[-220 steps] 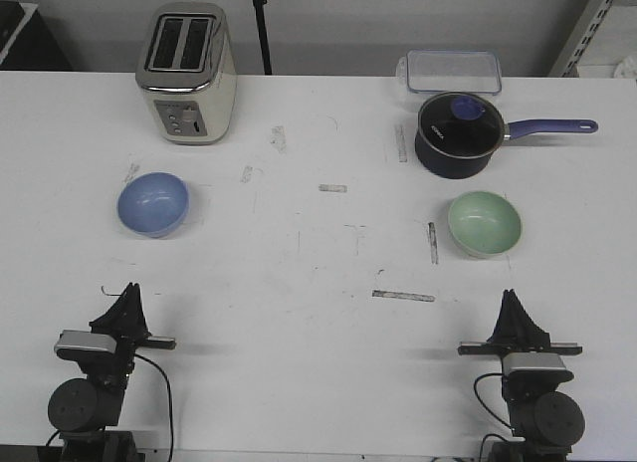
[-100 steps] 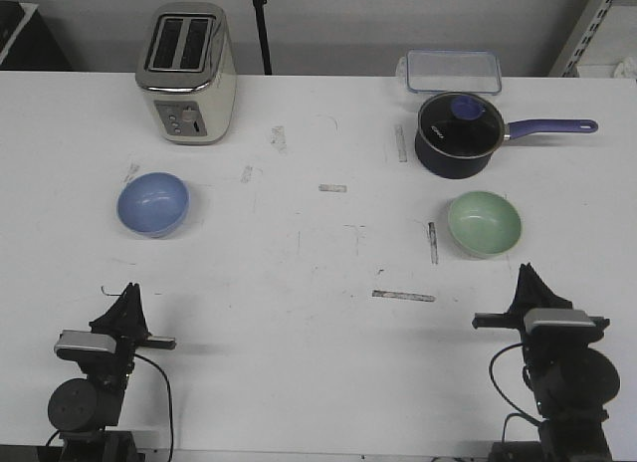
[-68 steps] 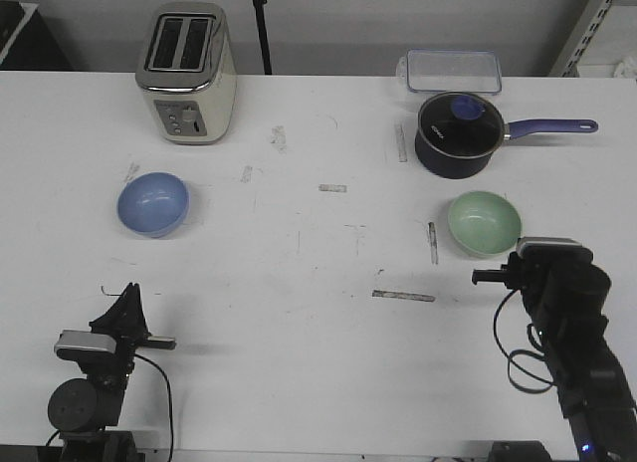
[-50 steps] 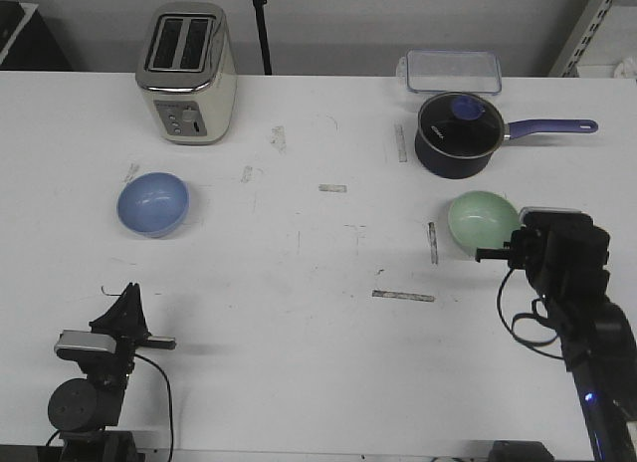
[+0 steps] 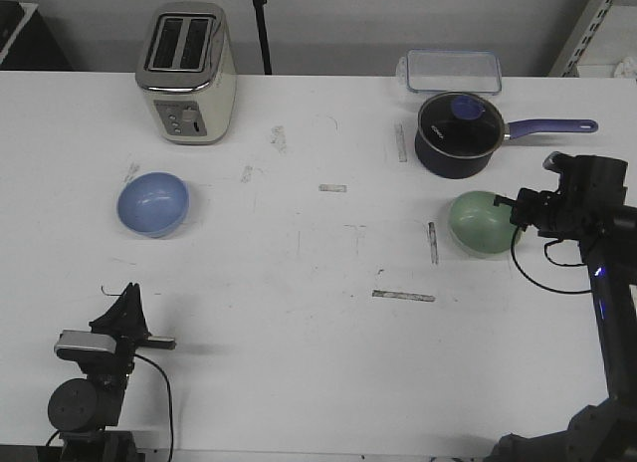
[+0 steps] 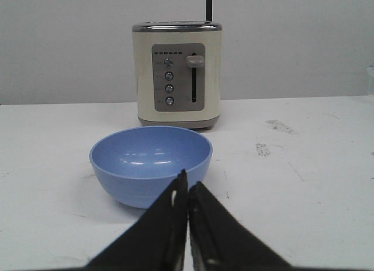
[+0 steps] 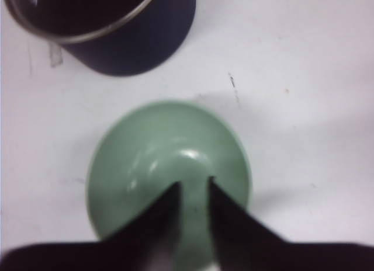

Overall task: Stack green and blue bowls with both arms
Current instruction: 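Reach the right gripper to the pale green bowl and grasp its rim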

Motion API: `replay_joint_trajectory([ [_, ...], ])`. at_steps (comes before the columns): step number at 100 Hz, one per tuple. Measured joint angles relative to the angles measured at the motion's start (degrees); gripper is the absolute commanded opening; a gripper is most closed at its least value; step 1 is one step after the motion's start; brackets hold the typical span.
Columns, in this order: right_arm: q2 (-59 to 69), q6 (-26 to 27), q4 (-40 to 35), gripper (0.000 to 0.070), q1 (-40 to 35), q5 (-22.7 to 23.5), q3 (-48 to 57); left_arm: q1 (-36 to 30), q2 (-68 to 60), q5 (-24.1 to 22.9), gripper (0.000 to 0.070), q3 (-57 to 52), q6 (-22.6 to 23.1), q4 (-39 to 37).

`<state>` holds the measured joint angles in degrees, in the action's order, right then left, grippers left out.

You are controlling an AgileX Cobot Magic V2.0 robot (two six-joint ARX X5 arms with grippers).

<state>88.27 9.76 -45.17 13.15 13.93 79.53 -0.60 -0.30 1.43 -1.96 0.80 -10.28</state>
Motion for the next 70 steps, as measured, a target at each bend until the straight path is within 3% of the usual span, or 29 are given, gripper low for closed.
replay_joint_trajectory([
  [5, 1.4, 0.2, 0.0, 0.0531, 0.6, 0.0, 0.2, 0.0, 0.0, 0.0, 0.0001, 0.0, 0.0, 0.0],
  [27, 5.7, 0.3, -0.7, 0.053, 2.3, 2.8, 0.2, 0.0, 0.0, 0.0, 0.0001, 0.0, 0.0, 0.0],
  [60, 10.3, -0.6, -0.7, 0.0523, 2.7, 3.0, 0.2, 0.0, 0.0, 0.0, 0.0001, 0.0, 0.0, 0.0],
  [70, 11.2, -1.0, -0.5, 0.0444, 2.6, 3.0, 0.2, 0.0, 0.0, 0.0, 0.0001, 0.0, 0.0, 0.0],
])
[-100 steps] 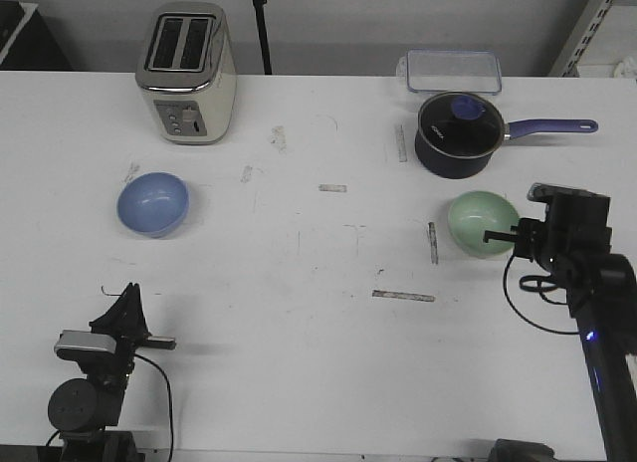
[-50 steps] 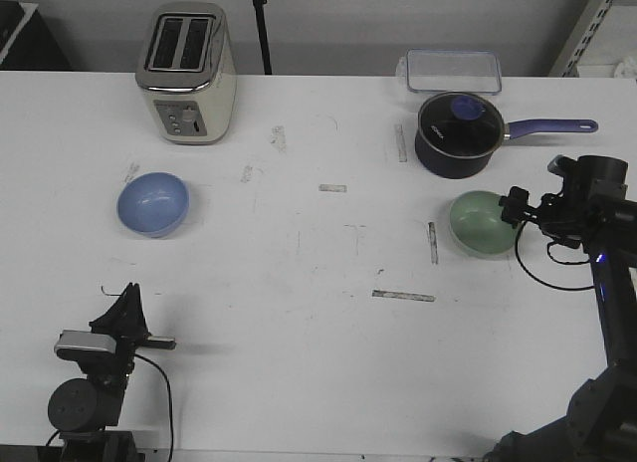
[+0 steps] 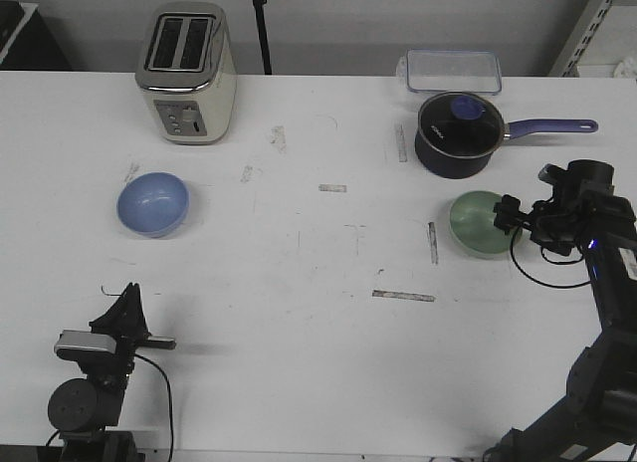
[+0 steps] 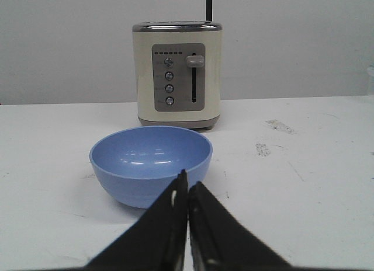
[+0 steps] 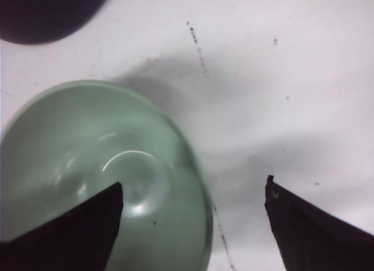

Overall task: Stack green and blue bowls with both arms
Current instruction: 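Reach the right gripper to the pale green bowl and grasp its rim, then slide the green bowl with the right gripper toward the table center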

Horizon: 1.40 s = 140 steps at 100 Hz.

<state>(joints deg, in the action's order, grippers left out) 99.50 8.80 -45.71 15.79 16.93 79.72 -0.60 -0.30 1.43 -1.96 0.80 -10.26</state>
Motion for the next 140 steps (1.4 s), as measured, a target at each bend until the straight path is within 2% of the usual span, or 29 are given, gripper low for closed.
replay_joint_trajectory([
  [19, 2.1, -0.5, 0.3, 0.03, 0.0, 0.0, 0.0, 0.0, 0.0, 0.0, 0.0001, 0.0, 0.0, 0.0],
  [39, 2.7, -0.8, 1.0, 0.0084, 0.0, 0.0, 0.0, 0.0, 0.0, 0.0, 0.0001, 0.0, 0.0, 0.0],
  [50, 2.7, -0.9, 1.0, 0.001, 0.0, 0.0, 0.0, 0.0, 0.0, 0.0, 0.0001, 0.0, 0.0, 0.0],
  [69, 2.7, -0.9, 1.0, 0.001, 0.0, 0.1, 0.0, 0.0, 0.0, 0.0, 0.0001, 0.0, 0.0, 0.0],
  [82, 2.3, -0.5, 1.4, 0.0009, 0.0, 1.9, 0.0, 0.0, 0.0, 0.0, 0.0001, 0.0, 0.0, 0.0],
  [105, -4.0, 0.6, 1.6, 0.0009, -1.3, 2.3, 0.0, 0.0, 0.0, 0.0, 0.0001, 0.0, 0.0, 0.0],
  [128, -5.6, 2.8, 1.6, 0.0009, -9.7, 2.3, 0.0, 0.0, 0.0, 0.0, 0.0001, 0.0, 0.0, 0.0],
  [140, -5.6, 6.3, 1.7, 0.0009, -16.1, 2.3, 0.0, 0.0, 0.0, 0.0, 0.0001, 0.0, 0.0, 0.0],
])
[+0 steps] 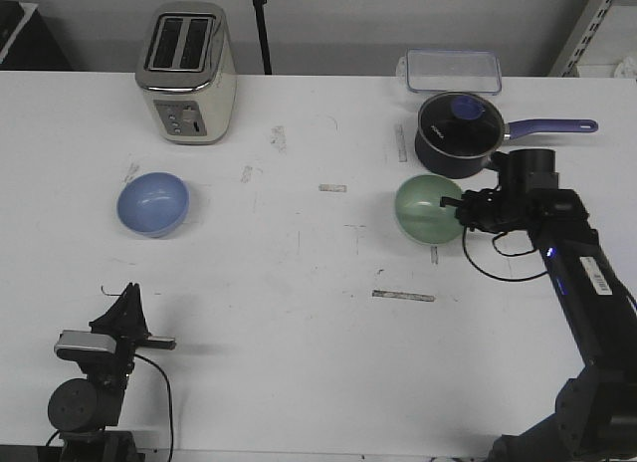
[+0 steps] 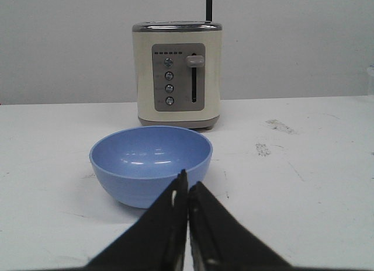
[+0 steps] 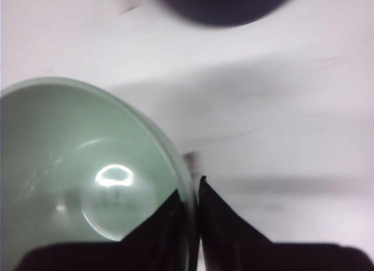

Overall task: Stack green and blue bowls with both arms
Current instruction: 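Slide the green bowl with the right gripper toward the table center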

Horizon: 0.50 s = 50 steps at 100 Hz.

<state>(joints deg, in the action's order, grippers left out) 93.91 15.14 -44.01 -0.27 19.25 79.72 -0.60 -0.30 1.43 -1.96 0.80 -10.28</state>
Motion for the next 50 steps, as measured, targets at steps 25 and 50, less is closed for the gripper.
replay_joint_trajectory([
  [25, 0.0, 11.5, 2.7, 0.0009, -14.2, -7.1, 0.0, 0.0, 0.0, 0.0, 0.0001, 0.0, 0.0, 0.0],
  [50, 3.1, 18.7, 6.0, 0.0009, -22.5, -8.7, 0.0, 0.0, 0.0, 0.0, 0.0001, 0.0, 0.0, 0.0],
])
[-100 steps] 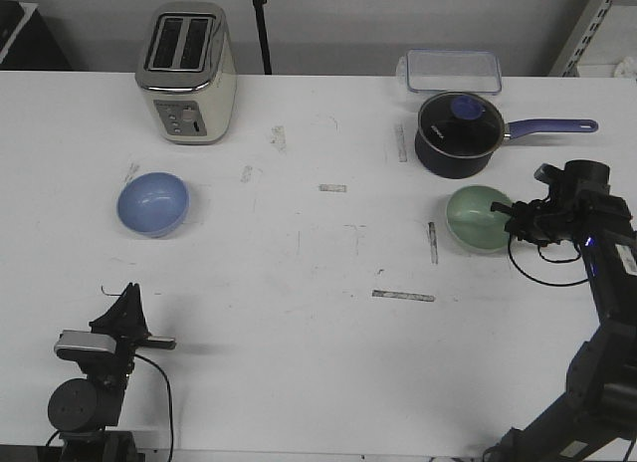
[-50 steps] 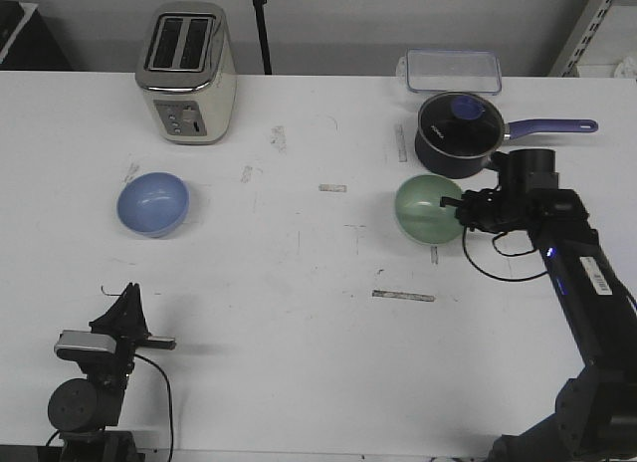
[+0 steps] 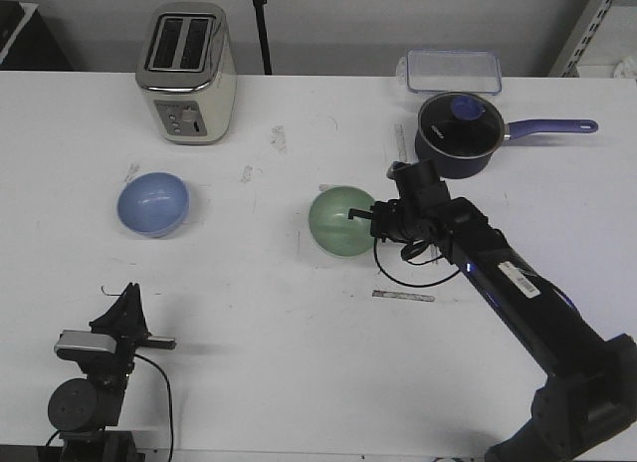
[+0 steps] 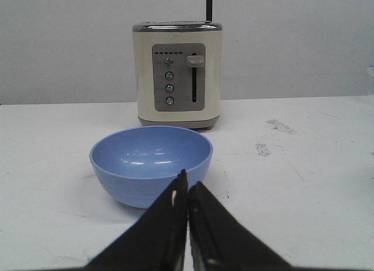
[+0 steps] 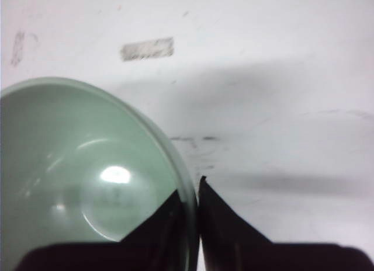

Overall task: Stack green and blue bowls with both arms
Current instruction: 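Slide the green bowl with the right gripper toward the table center, then release the green bowl and retract the right gripper to rest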

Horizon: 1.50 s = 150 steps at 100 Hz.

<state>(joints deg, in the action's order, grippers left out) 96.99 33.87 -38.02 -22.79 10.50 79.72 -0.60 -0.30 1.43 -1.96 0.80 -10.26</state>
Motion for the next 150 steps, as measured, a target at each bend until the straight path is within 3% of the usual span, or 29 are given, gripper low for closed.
replay_joint_trajectory([
  [26, 5.3, 3.0, 1.4, 0.0009, -3.1, 0.0, 0.0, 0.0, 0.0, 0.0, 0.0001, 0.0, 0.0, 0.0],
  [64, 7.7, 3.1, 1.6, 0.0027, -3.6, -0.3, 0.0, 0.0, 0.0, 0.0, 0.0001, 0.0, 0.0, 0.0],
  [69, 7.7, 3.1, 1.6, 0.0069, -3.6, -0.3, 0.0, 0.0, 0.0, 0.0, 0.0001, 0.0, 0.0, 0.0],
  [78, 7.7, 3.1, 1.6, 0.0212, -3.6, -0.3, 0.0, 0.0, 0.0, 0.0, 0.0001, 0.0, 0.0, 0.0],
  [88, 7.7, 3.1, 1.6, 0.0292, -3.6, -0.3, 0.0, 0.0, 0.0, 0.0, 0.0001, 0.0, 0.0, 0.0],
  [130, 1.5, 1.8, 2.0, 0.0299, -3.6, -3.0, 0.0, 0.0, 0.0, 0.0, 0.0001, 0.0, 0.0, 0.0],
  [150, -3.9, -6.0, 4.2, 0.028, -3.4, -3.2, 0.0, 0.0, 0.0, 0.0, 0.0001, 0.0, 0.0, 0.0],
])
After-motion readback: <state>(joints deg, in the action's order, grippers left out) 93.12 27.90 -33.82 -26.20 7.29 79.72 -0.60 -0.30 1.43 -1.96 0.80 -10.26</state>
